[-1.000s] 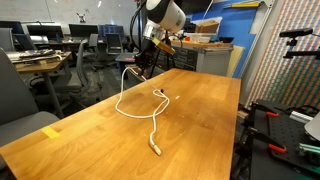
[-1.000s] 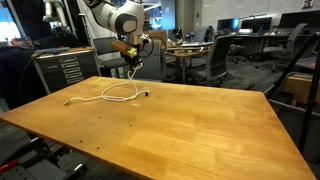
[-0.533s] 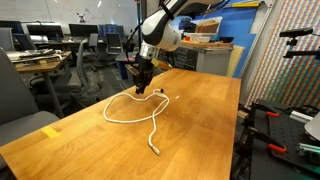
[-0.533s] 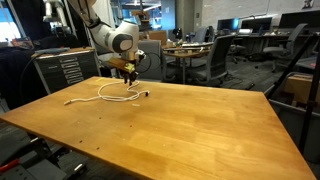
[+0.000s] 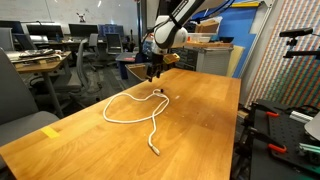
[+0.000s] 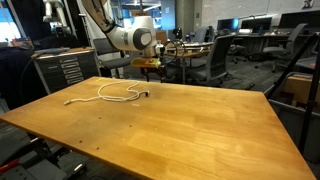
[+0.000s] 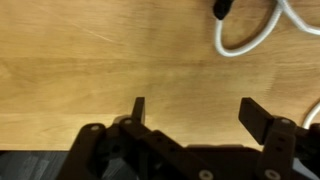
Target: Tie a loose knot using the cable
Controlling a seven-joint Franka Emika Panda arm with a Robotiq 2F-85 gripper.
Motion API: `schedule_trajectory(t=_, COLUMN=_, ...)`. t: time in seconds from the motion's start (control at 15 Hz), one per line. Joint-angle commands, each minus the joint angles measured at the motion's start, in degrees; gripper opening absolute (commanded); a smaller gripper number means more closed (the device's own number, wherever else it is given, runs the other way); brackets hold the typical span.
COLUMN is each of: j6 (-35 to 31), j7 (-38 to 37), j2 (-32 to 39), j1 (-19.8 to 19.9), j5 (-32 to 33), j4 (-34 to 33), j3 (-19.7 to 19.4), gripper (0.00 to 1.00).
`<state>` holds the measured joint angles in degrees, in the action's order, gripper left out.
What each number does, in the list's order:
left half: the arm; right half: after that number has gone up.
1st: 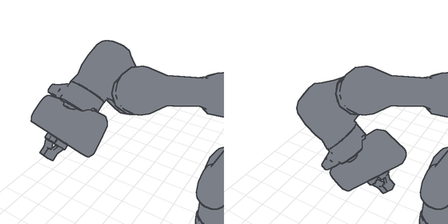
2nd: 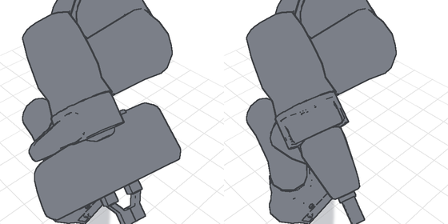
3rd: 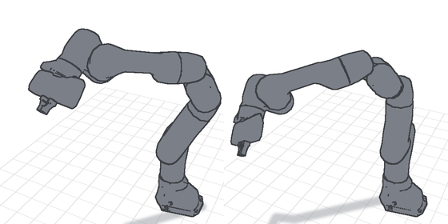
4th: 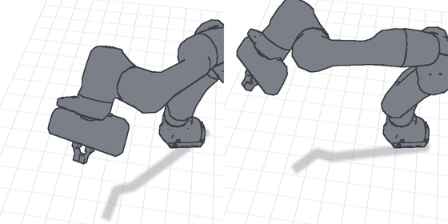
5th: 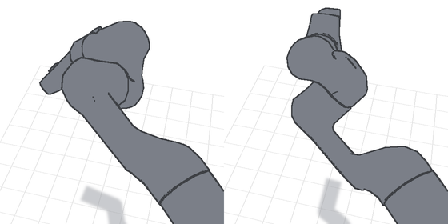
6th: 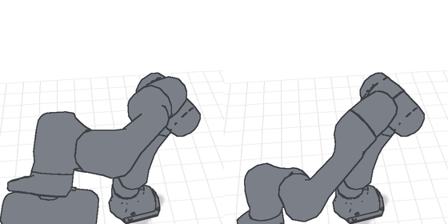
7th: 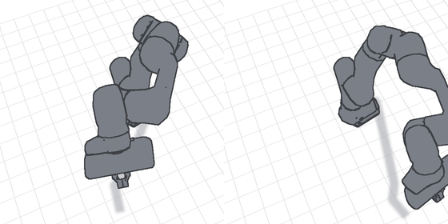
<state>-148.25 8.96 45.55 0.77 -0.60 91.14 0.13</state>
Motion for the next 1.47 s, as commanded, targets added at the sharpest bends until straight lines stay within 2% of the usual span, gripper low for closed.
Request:
schedule_trajectory(t=0.0, j6=-0.9, j7=-0.6, j2=0.7, j1=-0.5, j5=3.9, j4=-0.6, j3=-2.1, gripper=1.0)
schedule_trajectory(t=0.47, j6=0.7, j7=3.0, j2=-0.6, j1=0.6, j5=8.1, j4=1.4, j3=-1.3, gripper=1.0)
schedule_trajectory(t=0.87, j6=6.8, j7=10.8, j2=-2.6, j1=3.6, j5=6.1, j4=4.9, j3=3.8, gripper=1.0)
schedule_trajectory(t=1.07, j6=7.1, j7=10.2, j2=-1.5, j1=3.0, j5=6.6, j4=5.0, j3=3.8, gripper=1.0)
schedule_trajectory(t=1.13, j6=6.9, j7=9.7, j2=-1.0, j1=2.8, j5=6.7, j4=4.9, j3=3.6, gripper=0.75)
schedule_trajectory(t=1.2, j6=7.1, j7=9.4, j2=-0.7, j1=2.8, j5=6.6, j4=4.7, j3=3.6, gripper=0.73)
schedule_trajectory(t=1.4, j6=8.5, j7=8.8, j2=0.1, j1=2.8, j5=5.9, j4=4.0, j3=3.9, gripper=0.49)
